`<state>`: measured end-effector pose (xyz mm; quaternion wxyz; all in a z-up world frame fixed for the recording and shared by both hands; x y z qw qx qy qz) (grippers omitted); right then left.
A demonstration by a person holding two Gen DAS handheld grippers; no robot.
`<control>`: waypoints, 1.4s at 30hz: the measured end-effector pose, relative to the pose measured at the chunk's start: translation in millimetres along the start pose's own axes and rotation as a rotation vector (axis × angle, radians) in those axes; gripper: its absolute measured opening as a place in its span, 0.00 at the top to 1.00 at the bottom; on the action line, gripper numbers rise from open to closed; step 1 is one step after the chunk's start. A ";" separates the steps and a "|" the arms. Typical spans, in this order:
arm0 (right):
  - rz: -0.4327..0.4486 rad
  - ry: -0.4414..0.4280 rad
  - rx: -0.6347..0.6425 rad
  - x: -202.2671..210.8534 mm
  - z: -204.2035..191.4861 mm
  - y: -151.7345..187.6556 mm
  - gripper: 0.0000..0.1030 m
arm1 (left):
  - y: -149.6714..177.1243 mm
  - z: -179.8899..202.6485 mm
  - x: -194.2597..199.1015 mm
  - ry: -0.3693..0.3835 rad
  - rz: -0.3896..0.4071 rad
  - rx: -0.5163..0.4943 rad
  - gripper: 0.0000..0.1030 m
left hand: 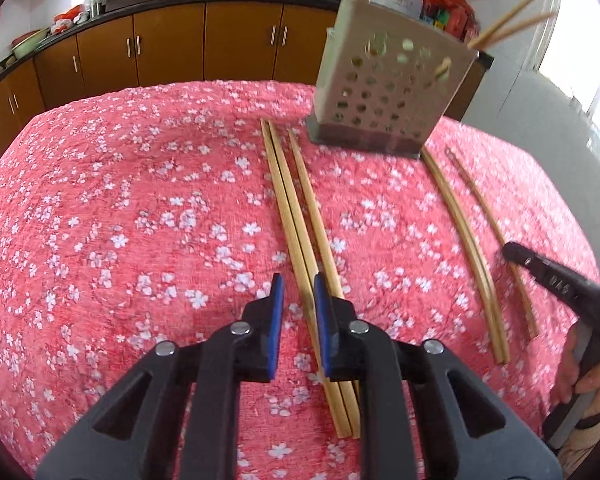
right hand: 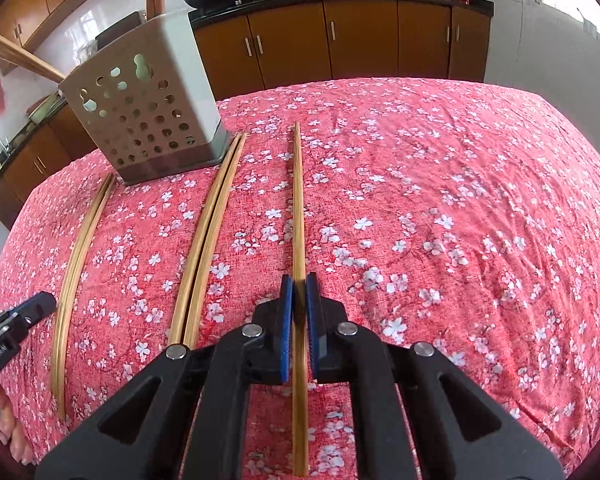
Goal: Organize utensils
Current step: 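Grasp a third chopstick with the left gripper while the right gripper grasps one, then hold the grasped chopsticks in both grippers just above the cloth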
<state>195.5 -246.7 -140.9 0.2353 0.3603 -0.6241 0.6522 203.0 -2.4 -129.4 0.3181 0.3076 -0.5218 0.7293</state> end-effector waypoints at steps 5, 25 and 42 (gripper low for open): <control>-0.001 0.006 0.005 -2.5 -4.9 -1.6 0.92 | 0.2 -2.9 -3.8 -0.024 0.001 -0.005 0.84; 0.007 0.088 0.010 -14.7 23.8 -13.7 0.92 | -47.8 -83.3 -6.6 -0.136 0.072 0.156 0.90; 0.013 0.094 0.017 -15.7 26.3 -13.2 0.92 | -42.2 -82.8 -0.1 -0.124 0.097 0.167 0.90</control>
Point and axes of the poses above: each gripper's, at about its wrist camera, not at the fingertips, and x roughly against the way its jaws point, z to its right, y to its underside, the point moved 3 cm from there along -x, roughly the way its jaws point, and after that the axes turned 14 degrees about x, right-handed, at the moved point
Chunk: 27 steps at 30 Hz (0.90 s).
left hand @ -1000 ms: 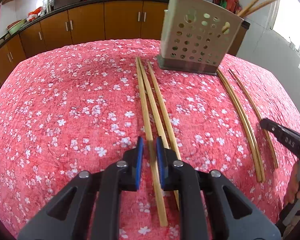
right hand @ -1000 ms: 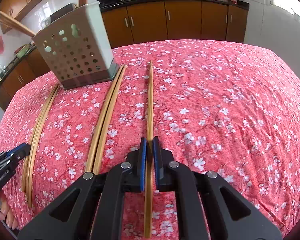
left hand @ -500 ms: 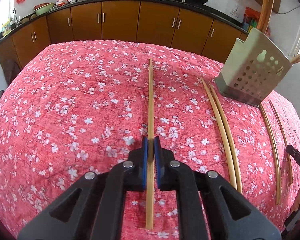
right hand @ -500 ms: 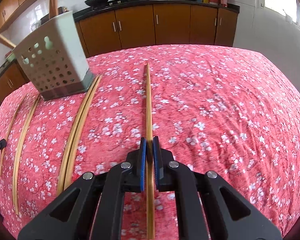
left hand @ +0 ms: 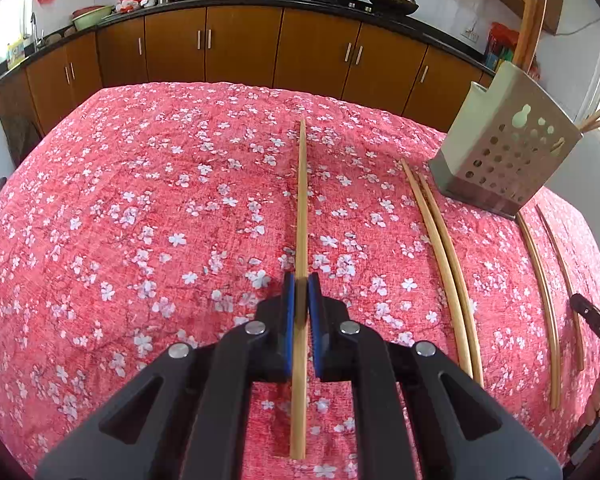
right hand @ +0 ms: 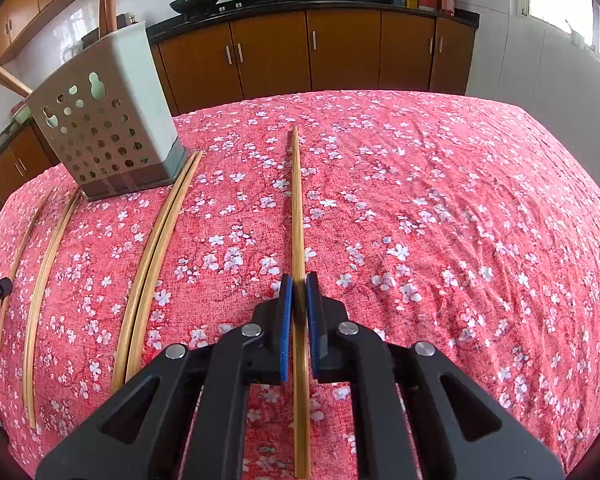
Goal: Organize utensils
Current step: 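Hold the grasped chopsticks in both grippers just above the cloth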
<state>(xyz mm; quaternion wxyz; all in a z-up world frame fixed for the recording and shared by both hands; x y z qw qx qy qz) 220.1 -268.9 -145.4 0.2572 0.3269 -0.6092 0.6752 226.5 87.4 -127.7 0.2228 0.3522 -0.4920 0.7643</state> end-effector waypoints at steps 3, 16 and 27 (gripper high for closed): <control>0.000 0.000 -0.001 0.1 -0.6 -0.3 0.92 | 0.3 1.2 -0.8 0.003 -0.002 0.002 0.90; -0.002 0.008 0.007 0.2 -1.5 -0.9 0.92 | 0.0 0.0 -0.6 0.013 -0.007 0.014 0.90; -0.002 0.008 0.008 0.1 -1.5 -1.0 0.92 | 0.0 0.7 -0.3 0.006 -0.010 0.012 0.90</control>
Point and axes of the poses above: each gripper's, at about its wrist camera, not at the fingertips, and x roughly against the way its jaws point, z to its right, y to its underside, the point moved 3 cm from there along -x, roughly the way its jaws point, and after that the axes turned 14 degrees about x, right-handed, at the moved point
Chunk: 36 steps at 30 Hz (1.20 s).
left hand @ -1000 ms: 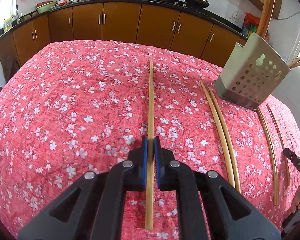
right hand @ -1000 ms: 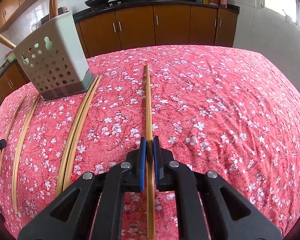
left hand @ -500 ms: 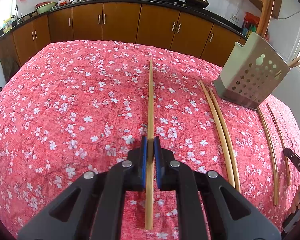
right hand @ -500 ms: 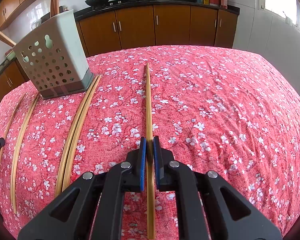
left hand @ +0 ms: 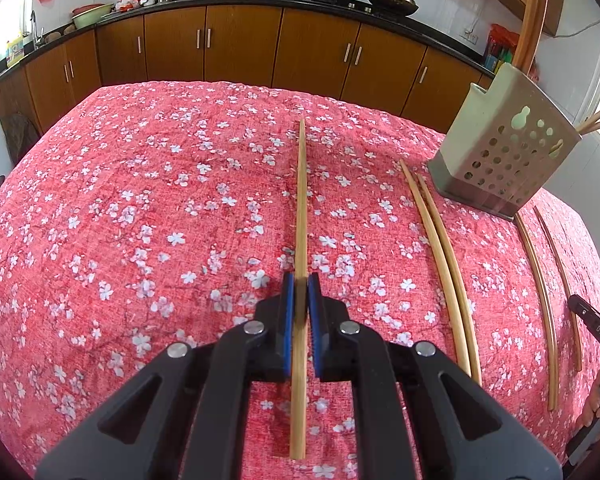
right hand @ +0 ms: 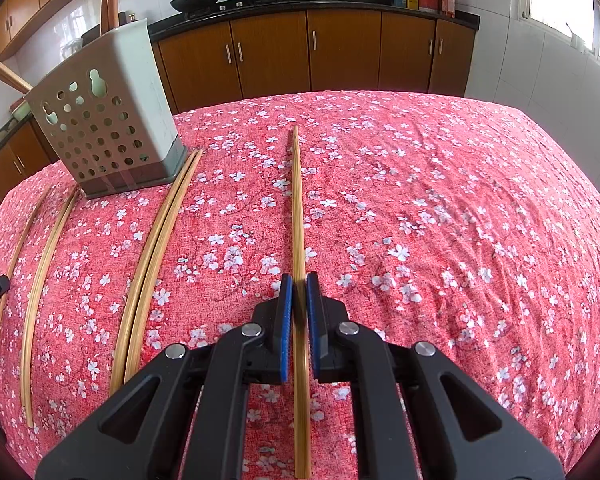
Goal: Organize utensils
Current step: 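Hold the grasped chopsticks in both grippers just above the cloth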
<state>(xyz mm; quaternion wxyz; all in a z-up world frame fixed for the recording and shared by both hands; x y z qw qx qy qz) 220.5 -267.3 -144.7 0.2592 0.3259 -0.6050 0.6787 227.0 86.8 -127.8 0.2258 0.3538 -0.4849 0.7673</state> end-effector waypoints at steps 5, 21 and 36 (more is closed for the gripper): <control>0.000 0.000 0.000 0.0 0.0 0.0 0.92 | 0.3 1.4 -0.4 -0.008 -0.001 -0.004 0.90; 0.004 -0.019 -0.018 -0.8 3.2 0.4 0.91 | -0.2 3.2 -0.7 -0.009 -0.004 -0.003 0.90; 0.013 -0.068 -0.033 18.8 -0.6 16.9 0.92 | 15.6 4.5 12.0 -0.036 -0.011 -0.074 0.92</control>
Point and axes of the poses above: each gripper's, at about its wrist camera, not at the fingertips, and x roughly against the way its jaws point, z to its right, y to its underside, the point moved 3 cm from there along -x, roughly the way its jaws point, and after that the axes turned 14 degrees about x, right-handed, at the moved point
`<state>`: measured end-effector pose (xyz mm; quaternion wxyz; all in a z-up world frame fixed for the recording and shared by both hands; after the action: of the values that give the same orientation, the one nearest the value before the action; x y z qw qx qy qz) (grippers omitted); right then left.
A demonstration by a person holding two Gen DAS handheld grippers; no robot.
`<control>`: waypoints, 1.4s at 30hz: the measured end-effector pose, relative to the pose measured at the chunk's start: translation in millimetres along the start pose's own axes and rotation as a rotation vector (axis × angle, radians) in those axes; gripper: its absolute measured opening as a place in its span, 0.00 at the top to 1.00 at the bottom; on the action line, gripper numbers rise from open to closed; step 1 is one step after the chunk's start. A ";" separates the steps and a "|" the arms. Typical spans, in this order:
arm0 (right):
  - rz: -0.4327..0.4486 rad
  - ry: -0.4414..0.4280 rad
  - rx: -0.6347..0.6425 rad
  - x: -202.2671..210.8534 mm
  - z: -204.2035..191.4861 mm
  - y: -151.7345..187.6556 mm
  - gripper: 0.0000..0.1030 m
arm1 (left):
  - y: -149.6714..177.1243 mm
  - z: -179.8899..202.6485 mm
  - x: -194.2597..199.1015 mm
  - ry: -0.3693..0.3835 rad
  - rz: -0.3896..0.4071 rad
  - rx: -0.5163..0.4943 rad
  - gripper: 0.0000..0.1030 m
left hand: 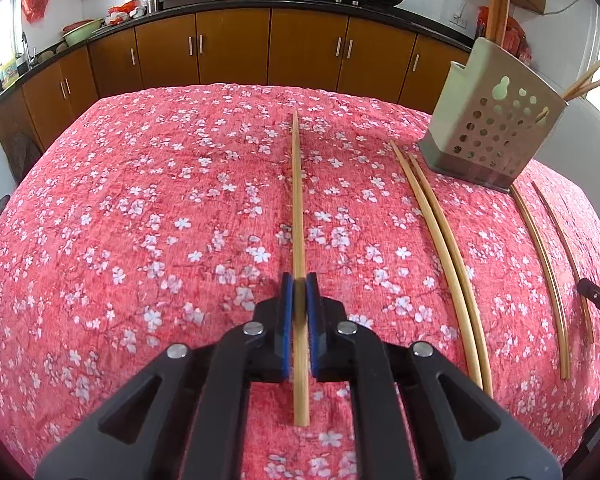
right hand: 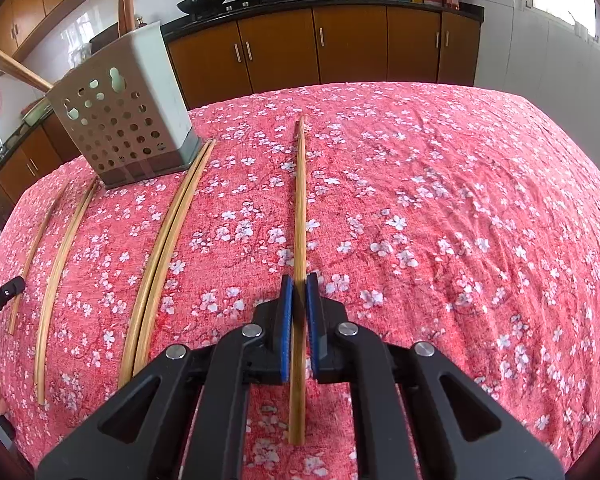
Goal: Organize utensils
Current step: 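Lift the chopstick upright with the left gripper while the right gripper lifts its own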
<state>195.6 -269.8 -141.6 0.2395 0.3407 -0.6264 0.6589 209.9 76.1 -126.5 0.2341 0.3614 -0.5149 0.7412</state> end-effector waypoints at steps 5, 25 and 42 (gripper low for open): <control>0.084 0.020 0.000 28.9 3.9 -6.4 0.92 | -2.3 -0.2 20.7 0.039 0.024 0.010 0.92; 0.352 0.077 -0.017 98.9 20.5 -52.0 0.92 | -77.8 24.6 129.9 0.197 0.322 0.044 0.93; -0.010 -0.089 0.113 23.1 -56.2 18.1 0.73 | -60.4 17.7 134.6 0.207 0.314 0.056 0.93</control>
<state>158.8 -218.6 -135.3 0.1953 0.3857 -0.5965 0.6762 173.9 78.0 17.7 0.1571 0.2047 -0.5172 0.8160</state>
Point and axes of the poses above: each gripper's, at about its wrist camera, not at the fingertips, and x roughly against the way its jaws point, z to its right, y to its underside, the point moved 3 cm from there along -x, roughly the way its jaws point, and after that the axes turned 14 degrees about x, right-handed, at the moved point
